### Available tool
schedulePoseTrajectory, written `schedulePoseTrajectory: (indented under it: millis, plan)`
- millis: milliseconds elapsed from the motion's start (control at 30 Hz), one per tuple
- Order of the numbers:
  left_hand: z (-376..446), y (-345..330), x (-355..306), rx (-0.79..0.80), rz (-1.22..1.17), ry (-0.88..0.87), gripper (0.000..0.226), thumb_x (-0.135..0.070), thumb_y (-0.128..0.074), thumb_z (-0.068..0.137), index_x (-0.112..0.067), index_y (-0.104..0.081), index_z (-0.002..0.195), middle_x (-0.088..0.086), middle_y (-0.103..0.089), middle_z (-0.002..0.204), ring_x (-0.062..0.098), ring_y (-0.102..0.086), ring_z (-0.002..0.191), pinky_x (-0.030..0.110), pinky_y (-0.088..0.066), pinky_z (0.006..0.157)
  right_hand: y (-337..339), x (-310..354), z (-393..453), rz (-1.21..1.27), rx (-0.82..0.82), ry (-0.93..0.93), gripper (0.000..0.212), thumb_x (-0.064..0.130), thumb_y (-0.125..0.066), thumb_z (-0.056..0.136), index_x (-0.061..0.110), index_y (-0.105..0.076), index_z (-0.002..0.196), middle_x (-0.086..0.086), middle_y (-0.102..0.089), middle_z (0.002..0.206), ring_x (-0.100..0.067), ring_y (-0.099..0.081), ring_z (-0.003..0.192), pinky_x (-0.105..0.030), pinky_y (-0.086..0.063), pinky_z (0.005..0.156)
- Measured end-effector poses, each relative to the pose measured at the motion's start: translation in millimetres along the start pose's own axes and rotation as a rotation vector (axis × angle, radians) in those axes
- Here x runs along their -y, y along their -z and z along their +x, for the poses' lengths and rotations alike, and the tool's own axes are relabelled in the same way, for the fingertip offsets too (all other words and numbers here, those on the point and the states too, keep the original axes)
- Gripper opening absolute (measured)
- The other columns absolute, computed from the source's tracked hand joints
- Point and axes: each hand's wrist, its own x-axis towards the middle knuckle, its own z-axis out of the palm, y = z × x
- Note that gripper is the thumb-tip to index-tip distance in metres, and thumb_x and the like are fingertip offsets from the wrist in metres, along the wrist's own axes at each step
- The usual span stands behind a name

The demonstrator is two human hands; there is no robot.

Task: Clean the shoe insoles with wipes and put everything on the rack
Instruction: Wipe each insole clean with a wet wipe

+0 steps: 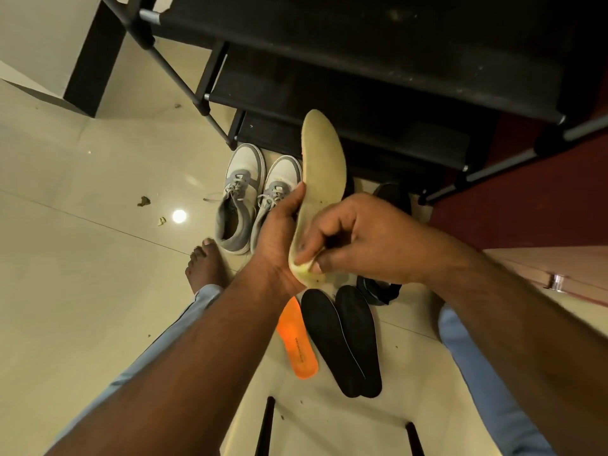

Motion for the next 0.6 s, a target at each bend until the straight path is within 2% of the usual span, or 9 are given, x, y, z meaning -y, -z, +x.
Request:
schedulePoseTrajectory:
  millis: [67,100,167,233,267,333,433,533,600]
  plan:
    - [1,-1,-3,-0.030,0.008,0.005,0.051,-0.044,-0.040,0.101,-0.004,-0.070,0.096,0.011,-0.068,0.089,0.023,-0.068,0.083,0.029,-0.058,0.072,5,4,-4,0.043,0.070,0.009,0.020,0.002,-0.074,0.076,0.019,-0.073,0.088,0.002,-0.073,0.090,-0.005,-0.068,0.087,-0.026,-0.055,0.083]
    - [1,-2,-5,-0.043,0.012,0.009,0.051,-0.045,-0.039,0.101,-0.004,-0.069,0.100,0.012,-0.069,0.092,0.023,-0.069,0.086,0.029,-0.058,0.075,8,3,-5,0.087,0.003,0.006,0.021,0.001,-0.073,0.076,0.018,-0.073,0.087,0.001,-0.073,0.091,-0.006,-0.068,0.088,-0.026,-0.056,0.083]
    - [3,-3,-6,-0.066,0.007,-0.006,0.051,-0.046,-0.036,0.102,-0.006,-0.068,0.108,0.012,-0.072,0.097,0.023,-0.069,0.091,0.032,-0.056,0.082,18,-5,-3,0.153,-0.243,-0.011,0.018,0.002,-0.073,0.076,0.017,-0.072,0.087,0.002,-0.072,0.091,-0.006,-0.068,0.089,-0.027,-0.056,0.083]
    - [4,-3,-4,-0.104,0.025,-0.039,0.048,-0.044,-0.034,0.104,-0.009,-0.066,0.112,0.010,-0.073,0.094,0.021,-0.069,0.086,0.032,-0.052,0.085,19,-16,1,0.095,-0.449,-0.038,0.015,0.006,-0.072,0.079,0.018,-0.072,0.088,0.006,-0.071,0.090,-0.005,-0.067,0.086,-0.031,-0.056,0.083]
    - [4,-3,-3,-0.117,0.034,-0.044,0.047,-0.044,-0.034,0.104,-0.010,-0.066,0.111,0.010,-0.073,0.092,0.021,-0.068,0.083,0.033,-0.051,0.084,15,-21,3,0.054,-0.492,-0.060,0.015,0.007,-0.072,0.080,0.020,-0.072,0.088,0.008,-0.070,0.090,-0.003,-0.066,0.086,-0.033,-0.056,0.084]
    - [4,-4,-2,-0.114,0.027,-0.035,0.048,-0.043,-0.035,0.104,-0.009,-0.069,0.105,0.010,-0.073,0.090,0.021,-0.070,0.082,0.033,-0.054,0.082,3,-23,7,0.007,-0.455,-0.083,0.017,0.009,-0.073,0.080,0.025,-0.072,0.086,0.013,-0.068,0.089,0.000,-0.064,0.089,-0.032,-0.055,0.087]
    - [3,1,-4,-0.093,-0.031,-0.029,0.058,-0.041,-0.036,0.104,-0.003,-0.076,0.086,0.011,-0.072,0.084,0.023,-0.072,0.076,0.030,-0.059,0.070,-8,-12,7,0.024,-0.245,-0.010,0.025,0.004,-0.074,0.077,0.028,-0.071,0.082,0.016,-0.068,0.085,0.002,-0.064,0.088,-0.023,-0.053,0.084]
    - [3,6,-6,-0.109,-0.048,-0.031,0.054,-0.044,-0.037,0.103,-0.004,-0.070,0.091,0.011,-0.066,0.082,0.023,-0.068,0.075,0.029,-0.058,0.065,-2,2,1,0.009,0.033,0.037,0.023,-0.001,-0.073,0.076,0.020,-0.072,0.085,0.005,-0.072,0.089,-0.003,-0.067,0.087,-0.021,-0.054,0.083]
    - [3,3,-7,-0.117,-0.036,-0.023,0.054,-0.047,-0.035,0.103,-0.005,-0.067,0.096,0.011,-0.067,0.085,0.024,-0.068,0.079,0.030,-0.059,0.068,6,0,-2,0.046,0.013,0.019,0.023,-0.001,-0.073,0.076,0.019,-0.072,0.086,0.002,-0.072,0.092,-0.006,-0.067,0.089,-0.027,-0.054,0.086]
